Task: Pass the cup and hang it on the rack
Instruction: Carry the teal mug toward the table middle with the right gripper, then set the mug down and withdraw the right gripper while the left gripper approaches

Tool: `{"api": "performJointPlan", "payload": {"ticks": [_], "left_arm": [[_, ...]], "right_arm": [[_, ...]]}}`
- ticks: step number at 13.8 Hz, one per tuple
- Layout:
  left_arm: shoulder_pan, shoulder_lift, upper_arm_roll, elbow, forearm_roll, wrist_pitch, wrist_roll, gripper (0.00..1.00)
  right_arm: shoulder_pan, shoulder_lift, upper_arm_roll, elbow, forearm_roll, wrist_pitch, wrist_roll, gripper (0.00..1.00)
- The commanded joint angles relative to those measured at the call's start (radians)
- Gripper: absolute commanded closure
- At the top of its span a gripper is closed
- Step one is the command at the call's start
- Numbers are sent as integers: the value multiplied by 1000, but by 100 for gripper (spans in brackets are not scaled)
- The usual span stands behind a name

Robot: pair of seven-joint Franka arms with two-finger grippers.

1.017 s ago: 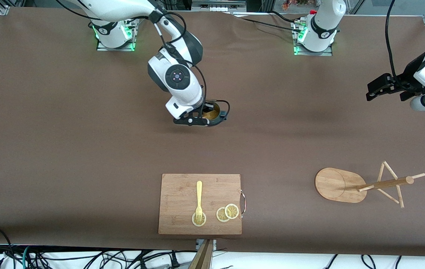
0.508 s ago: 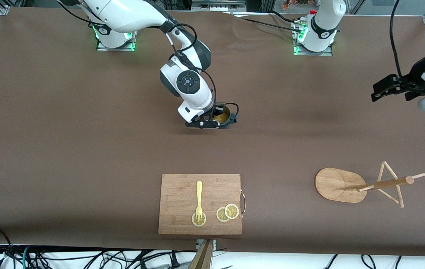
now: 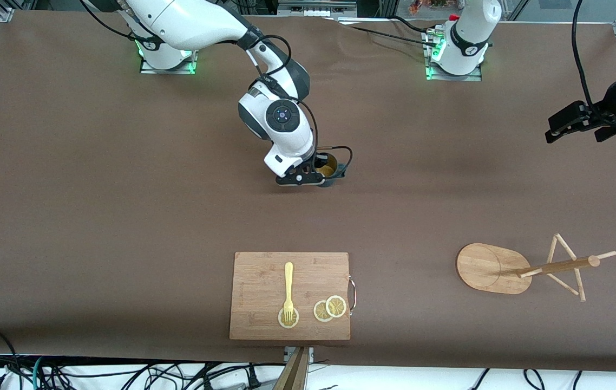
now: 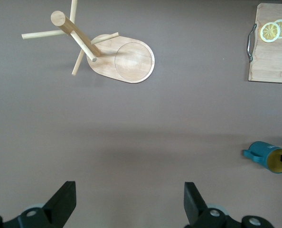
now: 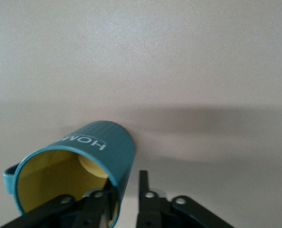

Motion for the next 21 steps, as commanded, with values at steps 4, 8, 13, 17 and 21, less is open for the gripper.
{"api": "performJointPlan", "payload": {"ticks": [4, 8, 13, 17, 21], "left_arm": [[-11, 0, -50, -51, 10, 57, 21, 0], [-11, -15, -91, -205, -27, 139, 51, 0], [3, -50, -91, -384, -331, 341, 422, 0], [3, -90, -123, -587, -508, 517, 723, 0], [3, -63, -160, -722, -706, 622, 1086, 0]], "right_arm": [[-48, -108, -6, 34, 40, -99, -20, 0], [-139, -211, -8, 35, 74, -212, -125, 0], [-387, -353, -41, 81, 192, -537, -558, 0], [-400, -456, -285, 83, 182, -660, -788, 0], [-398, -524, -466, 67, 131, -743, -961, 0]]}}
